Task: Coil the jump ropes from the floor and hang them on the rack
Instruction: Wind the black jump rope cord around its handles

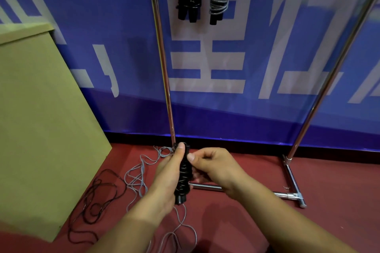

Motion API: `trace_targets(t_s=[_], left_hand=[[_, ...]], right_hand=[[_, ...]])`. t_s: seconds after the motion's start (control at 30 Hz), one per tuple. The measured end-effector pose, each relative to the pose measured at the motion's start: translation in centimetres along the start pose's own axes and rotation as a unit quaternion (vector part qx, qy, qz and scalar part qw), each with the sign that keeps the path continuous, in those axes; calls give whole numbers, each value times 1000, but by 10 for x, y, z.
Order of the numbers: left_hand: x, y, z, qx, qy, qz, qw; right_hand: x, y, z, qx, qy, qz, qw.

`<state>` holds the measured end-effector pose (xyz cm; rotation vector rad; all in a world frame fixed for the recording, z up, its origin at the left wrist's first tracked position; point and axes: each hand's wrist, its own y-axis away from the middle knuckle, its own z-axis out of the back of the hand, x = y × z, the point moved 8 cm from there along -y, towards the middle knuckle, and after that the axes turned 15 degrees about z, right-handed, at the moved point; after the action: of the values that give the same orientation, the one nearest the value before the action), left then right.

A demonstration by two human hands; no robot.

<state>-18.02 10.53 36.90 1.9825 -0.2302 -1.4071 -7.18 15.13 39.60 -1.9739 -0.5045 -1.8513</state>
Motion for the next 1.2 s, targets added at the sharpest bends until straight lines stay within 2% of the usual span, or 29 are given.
trace_targets(t_s=[0.17, 0.37, 0.5, 0.73, 0.97, 1.1, 1.2], left_hand=[[-8, 4, -1, 12, 1, -24, 1000], [-13, 7, -4, 27, -15, -55, 998], [-13, 9, -7, 44, -18, -47, 998], [-9, 17, -19, 131, -67, -20, 989], [-2, 18, -20, 178, -80, 22, 981], [0, 23, -27, 214, -64, 40, 974], [-3, 22, -25, 201, -55, 36, 977]], right_hand=[[7, 5, 7, 29, 72, -43, 996], [2, 9, 17, -5, -60, -137, 989], [3, 11, 21, -31, -140, -156, 977], [11, 4, 27, -79, -205, -91, 971], [24, 5, 24, -34, -171, -11, 985], [24, 6, 22, -26, -161, 0, 987], [27, 6, 21, -31, -176, 8, 984]])
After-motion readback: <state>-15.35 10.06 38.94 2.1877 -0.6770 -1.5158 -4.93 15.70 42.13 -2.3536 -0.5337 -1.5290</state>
